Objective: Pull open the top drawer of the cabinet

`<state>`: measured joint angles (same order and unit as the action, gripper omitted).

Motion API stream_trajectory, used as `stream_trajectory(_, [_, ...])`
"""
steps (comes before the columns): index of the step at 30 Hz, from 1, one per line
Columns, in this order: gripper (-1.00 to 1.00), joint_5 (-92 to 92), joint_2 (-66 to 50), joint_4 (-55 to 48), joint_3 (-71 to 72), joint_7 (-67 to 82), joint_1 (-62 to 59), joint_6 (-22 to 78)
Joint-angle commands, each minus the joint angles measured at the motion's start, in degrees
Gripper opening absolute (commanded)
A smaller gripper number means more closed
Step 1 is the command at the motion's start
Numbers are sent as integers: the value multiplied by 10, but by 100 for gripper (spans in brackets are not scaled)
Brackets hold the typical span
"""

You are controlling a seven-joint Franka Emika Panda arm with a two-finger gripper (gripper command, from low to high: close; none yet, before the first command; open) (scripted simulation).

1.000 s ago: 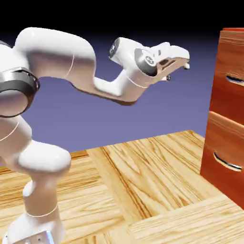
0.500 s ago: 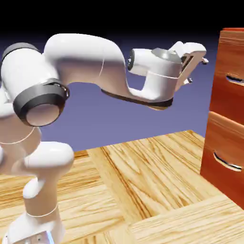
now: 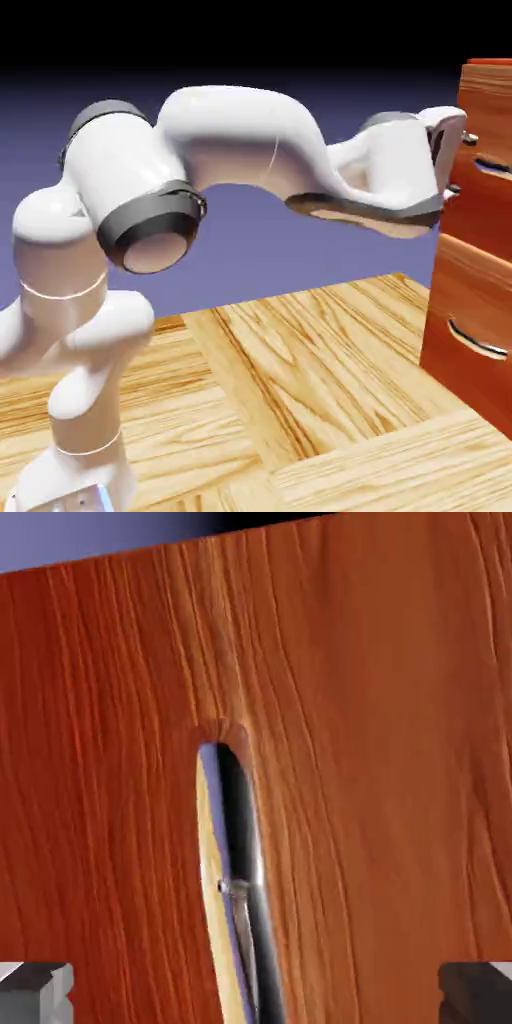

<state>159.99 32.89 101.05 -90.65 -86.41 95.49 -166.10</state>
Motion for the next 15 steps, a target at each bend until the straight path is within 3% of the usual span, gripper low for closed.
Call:
stream_trajectory(1, [0,25,0,-9,-14,-7,15,1])
stream_trajectory(12, [0,14,45,-142,-150,55,186,-22])
stream_trajectory(13, [-100,14,45,-142,-150,55,186,-22])
stream_trajectory(15, [-100,19,38,-124,-134,47,165,-17])
